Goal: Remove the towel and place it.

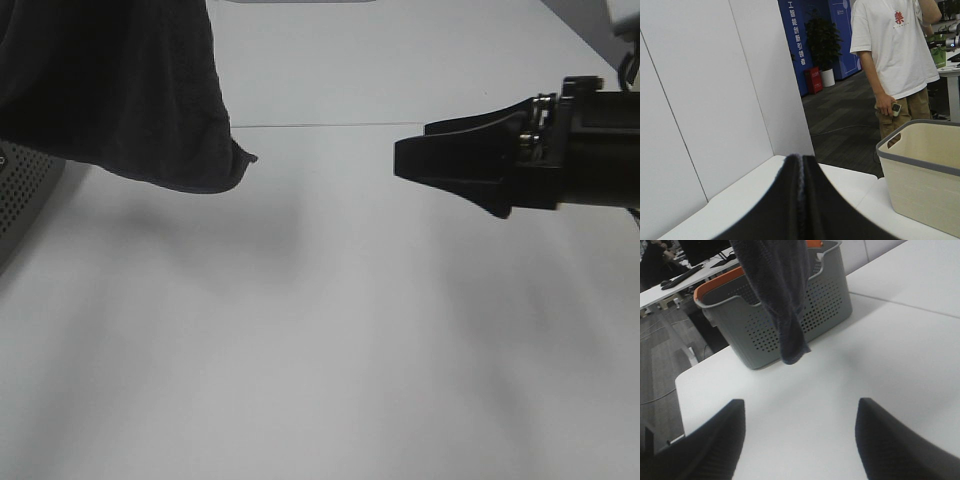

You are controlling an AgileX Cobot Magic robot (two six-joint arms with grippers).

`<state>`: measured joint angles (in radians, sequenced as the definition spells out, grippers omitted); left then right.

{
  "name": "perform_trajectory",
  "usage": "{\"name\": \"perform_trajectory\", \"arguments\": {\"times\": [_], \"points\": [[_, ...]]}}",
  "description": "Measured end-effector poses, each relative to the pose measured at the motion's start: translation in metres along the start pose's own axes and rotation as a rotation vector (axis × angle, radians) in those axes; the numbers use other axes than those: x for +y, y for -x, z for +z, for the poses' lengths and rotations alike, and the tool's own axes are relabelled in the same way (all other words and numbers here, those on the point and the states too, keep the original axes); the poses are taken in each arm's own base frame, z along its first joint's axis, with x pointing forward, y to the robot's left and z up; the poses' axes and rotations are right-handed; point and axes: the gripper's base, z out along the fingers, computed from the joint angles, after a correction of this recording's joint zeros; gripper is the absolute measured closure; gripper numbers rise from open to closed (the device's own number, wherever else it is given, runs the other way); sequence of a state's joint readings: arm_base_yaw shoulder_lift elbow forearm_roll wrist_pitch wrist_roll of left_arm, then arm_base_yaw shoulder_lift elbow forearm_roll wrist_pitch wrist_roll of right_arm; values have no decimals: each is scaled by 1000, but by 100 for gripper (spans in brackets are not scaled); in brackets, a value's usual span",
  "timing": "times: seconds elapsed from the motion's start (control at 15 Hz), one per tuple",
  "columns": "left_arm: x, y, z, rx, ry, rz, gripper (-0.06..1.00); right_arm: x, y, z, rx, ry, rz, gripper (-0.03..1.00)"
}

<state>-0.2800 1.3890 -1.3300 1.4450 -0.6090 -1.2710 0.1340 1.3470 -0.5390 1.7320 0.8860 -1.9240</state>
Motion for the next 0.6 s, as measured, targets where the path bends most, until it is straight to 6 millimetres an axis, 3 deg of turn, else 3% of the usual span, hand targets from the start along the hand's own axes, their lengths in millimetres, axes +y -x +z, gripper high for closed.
{"name": "perform_trajectory", "arguments": {"times": [0.47, 0.6], "points": [[-3, -2, 0, 18, -31, 8, 94, -7, 1, 107, 202, 75, -86, 35], [-5, -1, 0, 12, -55, 8, 94, -16, 1, 120, 209, 73, -82, 35]]}}
